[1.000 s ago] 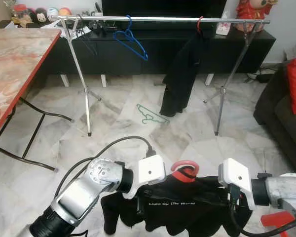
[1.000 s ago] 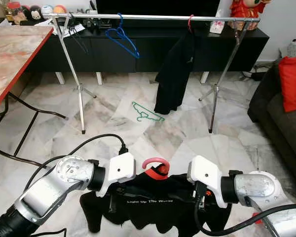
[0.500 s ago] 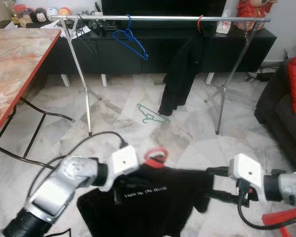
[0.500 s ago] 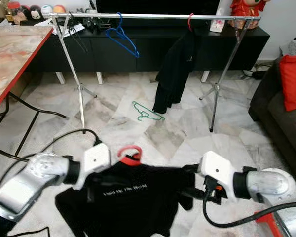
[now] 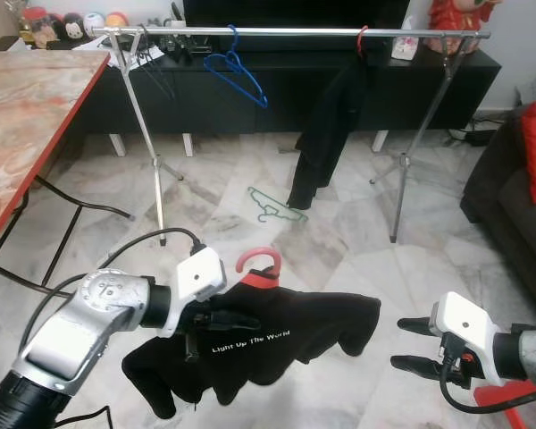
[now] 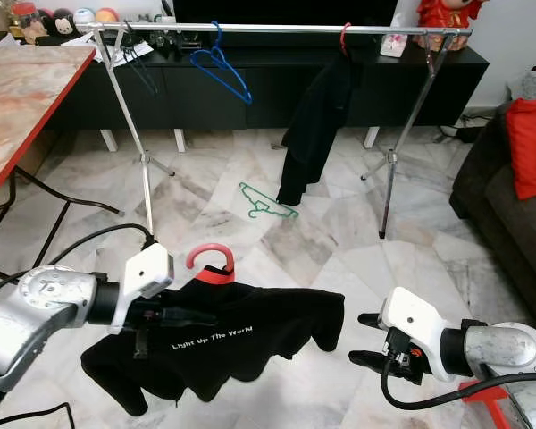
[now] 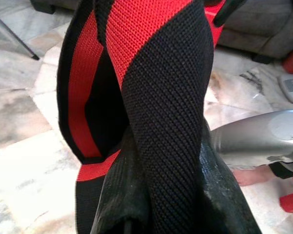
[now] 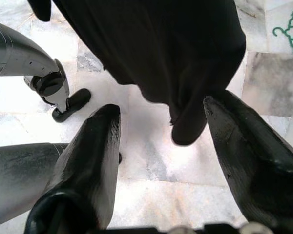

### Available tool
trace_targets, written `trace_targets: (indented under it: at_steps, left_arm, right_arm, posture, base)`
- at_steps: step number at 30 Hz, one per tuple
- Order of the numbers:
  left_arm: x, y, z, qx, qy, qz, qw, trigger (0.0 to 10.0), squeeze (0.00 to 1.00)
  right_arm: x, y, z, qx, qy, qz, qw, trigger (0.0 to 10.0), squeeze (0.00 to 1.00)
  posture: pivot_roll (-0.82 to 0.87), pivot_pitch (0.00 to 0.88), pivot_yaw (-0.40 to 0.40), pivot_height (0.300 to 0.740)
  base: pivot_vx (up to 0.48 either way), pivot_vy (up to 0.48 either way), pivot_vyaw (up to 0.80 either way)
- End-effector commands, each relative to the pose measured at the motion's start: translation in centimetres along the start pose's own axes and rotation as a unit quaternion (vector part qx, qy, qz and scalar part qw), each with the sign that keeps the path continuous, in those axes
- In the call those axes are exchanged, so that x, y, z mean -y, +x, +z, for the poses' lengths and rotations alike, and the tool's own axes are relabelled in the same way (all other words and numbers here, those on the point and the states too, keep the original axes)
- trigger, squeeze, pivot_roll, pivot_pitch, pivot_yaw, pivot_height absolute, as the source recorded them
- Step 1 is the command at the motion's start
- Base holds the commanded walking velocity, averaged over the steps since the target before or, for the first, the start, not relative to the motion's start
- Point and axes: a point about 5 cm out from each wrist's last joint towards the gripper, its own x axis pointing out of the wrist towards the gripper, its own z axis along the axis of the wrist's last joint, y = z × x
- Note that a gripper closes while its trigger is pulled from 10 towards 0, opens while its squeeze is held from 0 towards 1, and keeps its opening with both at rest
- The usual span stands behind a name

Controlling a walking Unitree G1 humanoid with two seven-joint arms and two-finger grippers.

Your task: Hang hanger

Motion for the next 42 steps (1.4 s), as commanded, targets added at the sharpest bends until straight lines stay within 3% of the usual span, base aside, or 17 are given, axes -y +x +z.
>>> trace_targets:
  at_steps: [1, 16, 24, 30, 31, 32, 42]
  left_arm:
    - [-0.4, -0.7, 0.9, 0.012, 0.014, 0.001, 1.000, 0.0, 0.00]
    - [0.6, -0.9, 2.1, 0.036, 0.017, -0.066, 0.997, 0.0, 0.00]
    - [1.6, -0.7, 2.5, 0.041, 0.020, -0.112, 0.993, 0.0, 0.00]
    - [1.6, -0.5, 2.6, 0.040, 0.023, -0.118, 0.992, 0.0, 0.00]
    - [1.6, -0.5, 2.7, 0.042, 0.023, -0.115, 0.992, 0.0, 0.00]
    - [1.6, -0.5, 2.7, 0.043, 0.023, -0.116, 0.992, 0.0, 0.00]
    - [1.6, -0.1, 2.7, 0.046, 0.021, -0.119, 0.992, 0.0, 0.00]
  right_arm:
    - [0.2, -0.3, -0.2, -0.002, -0.002, -0.011, 1.000, 10.0, 0.00]
    - [0.6, 0.0, -2.0, -0.006, 0.016, -0.035, 0.999, 10.0, 0.00]
    - [0.1, 0.7, -2.4, 0.001, 0.028, -0.018, 0.999, 10.0, 0.00]
    - [0.1, 0.9, -2.3, 0.011, 0.031, -0.010, 0.999, 10.0, 0.00]
    - [0.0, 0.9, -2.1, 0.019, 0.034, -0.009, 0.999, 1.0, 0.00]
    - [0.0, 0.9, -2.0, 0.022, 0.035, -0.006, 0.999, 0.0, 0.00]
    - [-0.5, 0.9, -1.8, 0.032, 0.042, 0.014, 0.999, 0.0, 0.00]
  posture:
    - [-0.12, 0.081, -0.039, 0.740]
    - [-0.13, 0.061, -0.032, 0.740]
    - [-0.12, 0.050, -0.024, 0.740]
    - [-0.12, 0.053, -0.025, 0.740]
    - [-0.12, 0.056, -0.026, 0.740]
    - [-0.12, 0.058, -0.026, 0.740]
    - [-0.12, 0.067, -0.030, 0.740]
  base:
    - [0.000, 0.000, 0.00]
    - [0.000, 0.000, 0.00]
    - [0.000, 0.000, 0.00]
    - [0.000, 0.000, 0.00]
    - [0.000, 0.000, 0.00]
    - [0.000, 0.000, 0.00]
    - [0.000, 0.000, 0.00]
